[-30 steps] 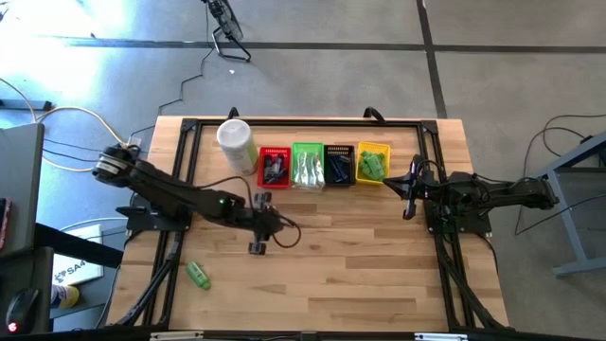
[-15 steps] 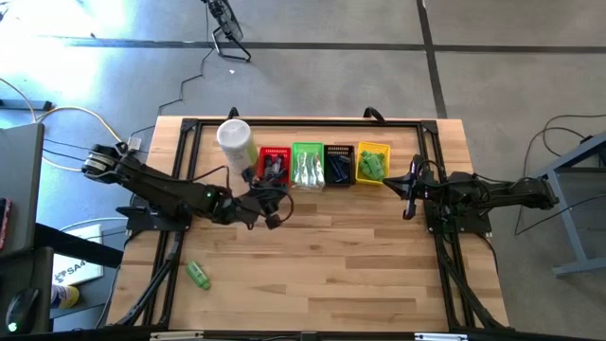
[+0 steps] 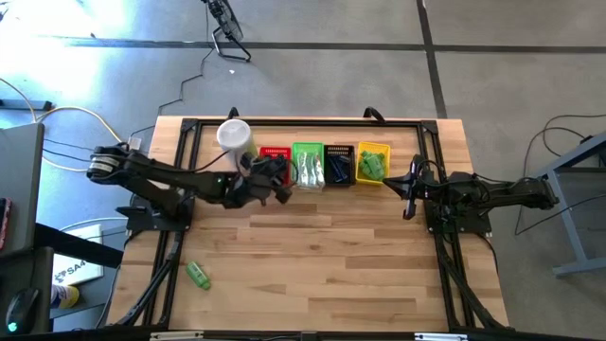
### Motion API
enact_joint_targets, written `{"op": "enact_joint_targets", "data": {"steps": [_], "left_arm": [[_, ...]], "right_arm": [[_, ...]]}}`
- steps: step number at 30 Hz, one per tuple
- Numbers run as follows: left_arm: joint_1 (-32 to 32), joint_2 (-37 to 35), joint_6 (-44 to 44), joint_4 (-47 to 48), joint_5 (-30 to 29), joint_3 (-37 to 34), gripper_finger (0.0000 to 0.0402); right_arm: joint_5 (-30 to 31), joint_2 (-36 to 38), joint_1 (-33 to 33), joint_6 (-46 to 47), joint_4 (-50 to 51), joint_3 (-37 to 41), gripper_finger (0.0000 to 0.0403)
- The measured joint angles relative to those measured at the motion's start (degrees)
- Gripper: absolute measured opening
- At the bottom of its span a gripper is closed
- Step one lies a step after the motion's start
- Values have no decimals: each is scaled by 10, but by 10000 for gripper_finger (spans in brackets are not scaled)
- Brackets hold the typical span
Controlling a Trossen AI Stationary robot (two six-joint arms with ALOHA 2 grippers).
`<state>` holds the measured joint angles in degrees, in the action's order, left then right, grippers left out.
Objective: Pick & Place Travel size toiletries
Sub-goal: Put the blue shave cream into the red bin
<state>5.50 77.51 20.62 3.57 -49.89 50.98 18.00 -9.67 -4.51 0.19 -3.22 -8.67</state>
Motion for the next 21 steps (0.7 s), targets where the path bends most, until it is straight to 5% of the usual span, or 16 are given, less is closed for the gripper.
{"op": "enact_joint_targets", "data": {"steps": [11, 21], "left_arm": [[-86, 91, 107, -8, -2, 1, 154], [-101, 153, 157, -6, -2, 0, 154]], "right_arm": [[0, 0, 0, -3, 0, 0, 2], [0, 0, 0, -4, 1, 0, 2]]}}
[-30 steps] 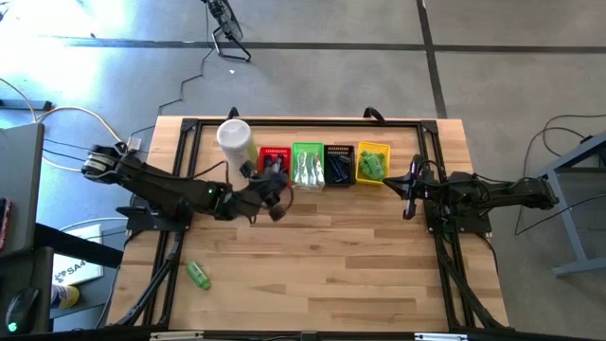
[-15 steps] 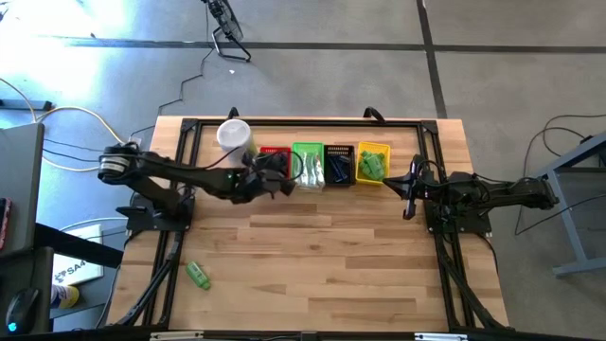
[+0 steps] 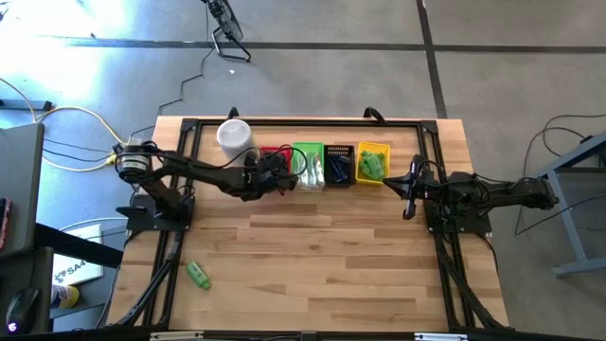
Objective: Pick & Place Travel size toiletries
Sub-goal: Put the blue shave cream into the red bin
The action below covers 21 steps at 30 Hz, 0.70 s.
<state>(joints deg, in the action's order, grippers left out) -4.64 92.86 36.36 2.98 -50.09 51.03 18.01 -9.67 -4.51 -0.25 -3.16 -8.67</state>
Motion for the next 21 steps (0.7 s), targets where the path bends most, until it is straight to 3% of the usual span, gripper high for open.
{"op": "enact_joint_targets", "data": {"steps": [21], "left_arm": [[-1, 9, -5, 1, 5, 0, 164]], "right_arm": [[0, 0, 0, 0, 0, 0, 2]]}}
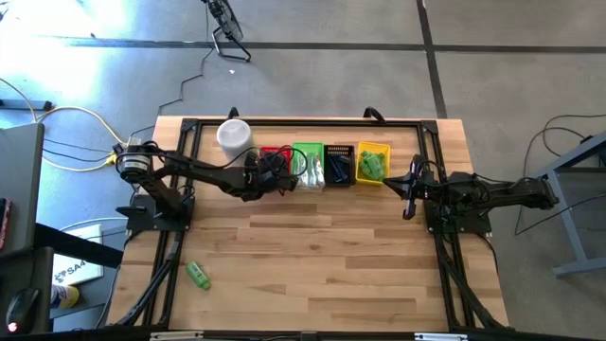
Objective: Pick & Place Travel size toiletries
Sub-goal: Put the blue shave cream into the red bin, then put the green shampoo into the yellow bin
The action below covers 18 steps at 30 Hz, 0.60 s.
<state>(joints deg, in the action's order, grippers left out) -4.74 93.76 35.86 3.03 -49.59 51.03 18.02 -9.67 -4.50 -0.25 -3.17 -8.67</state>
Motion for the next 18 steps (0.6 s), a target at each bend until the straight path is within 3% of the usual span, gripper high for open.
{"op": "enact_joint_targets", "data": {"steps": [7, 13, 18], "left_arm": [[-9, 0, -4, 1, 15, 0, 213], [-9, -23, -67, 2, 17, 0, 223], [-9, -58, -87, 9, 79, 0, 223]], "right_arm": [[0, 0, 0, 0, 0, 0, 2], [0, 0, 0, 0, 0, 0, 2], [0, 0, 0, 0, 0, 0, 3]]}}
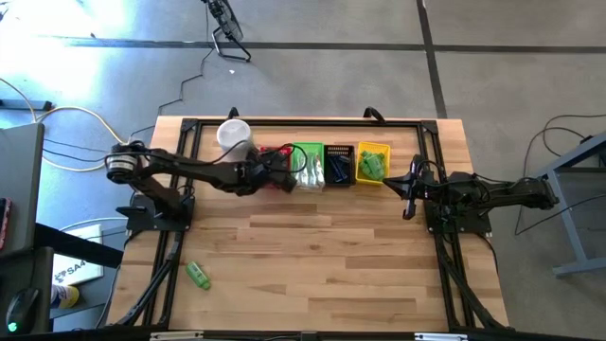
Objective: Pick & Place Travel size toiletries
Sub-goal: Put the green shampoo into the yellow bin
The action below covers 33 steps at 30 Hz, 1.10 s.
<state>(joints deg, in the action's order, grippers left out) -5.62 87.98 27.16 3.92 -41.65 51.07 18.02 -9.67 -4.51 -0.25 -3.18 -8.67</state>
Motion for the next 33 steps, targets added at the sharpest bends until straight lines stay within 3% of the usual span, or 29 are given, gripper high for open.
{"op": "enact_joint_targets", "data": {"steps": [11, 17, 25, 33], "left_arm": [[0, -55, 41, 42, 250, 0, 223], [13, -58, 47, 65, 423, 0, 223], [94, -58, 134, 86, 443, 0, 223], [179, -58, 376, 212, 467, 0, 223]], "right_arm": [[0, 0, 0, 0, 0, 0, 3], [0, 0, 0, 0, 0, 0, 3], [0, 0, 0, -8, 0, 0, 3], [0, 0, 0, -15, 0, 0, 2]]}}
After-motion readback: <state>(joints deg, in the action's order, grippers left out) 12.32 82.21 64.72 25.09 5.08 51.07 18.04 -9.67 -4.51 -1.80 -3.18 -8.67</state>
